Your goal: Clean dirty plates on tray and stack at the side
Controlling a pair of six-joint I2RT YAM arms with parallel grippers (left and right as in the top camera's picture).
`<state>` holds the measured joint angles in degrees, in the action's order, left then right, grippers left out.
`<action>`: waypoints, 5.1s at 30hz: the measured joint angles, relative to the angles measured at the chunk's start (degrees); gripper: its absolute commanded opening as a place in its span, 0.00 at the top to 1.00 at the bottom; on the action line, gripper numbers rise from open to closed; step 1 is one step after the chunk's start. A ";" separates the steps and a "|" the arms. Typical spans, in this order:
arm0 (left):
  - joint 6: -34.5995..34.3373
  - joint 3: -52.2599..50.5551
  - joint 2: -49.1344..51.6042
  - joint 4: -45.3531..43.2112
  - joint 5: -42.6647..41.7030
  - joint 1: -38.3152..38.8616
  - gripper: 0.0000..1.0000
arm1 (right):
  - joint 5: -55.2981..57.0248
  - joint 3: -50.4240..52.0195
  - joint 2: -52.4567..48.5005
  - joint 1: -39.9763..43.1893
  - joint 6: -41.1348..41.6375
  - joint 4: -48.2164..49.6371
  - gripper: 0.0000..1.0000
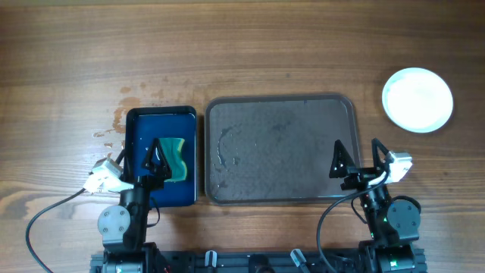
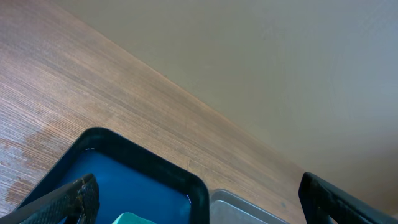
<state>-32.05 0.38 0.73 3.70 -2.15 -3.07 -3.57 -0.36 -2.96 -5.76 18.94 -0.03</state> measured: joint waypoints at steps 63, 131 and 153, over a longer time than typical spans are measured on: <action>42.53 0.00 6.12 -0.24 0.79 0.00 0.00 | 0.00 0.00 -0.02 0.00 -20.79 0.00 0.00; 26.75 -0.02 0.11 -0.17 -1.25 0.39 0.00 | 0.02 0.00 -0.02 0.00 -20.79 0.00 0.00; 26.75 0.00 0.11 -0.17 -1.40 0.39 0.00 | 0.02 0.00 -0.02 0.00 -20.79 0.00 0.00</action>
<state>-5.30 0.38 0.84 3.53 -3.55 -2.68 -3.55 -0.36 -2.98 -5.76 -1.85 -0.03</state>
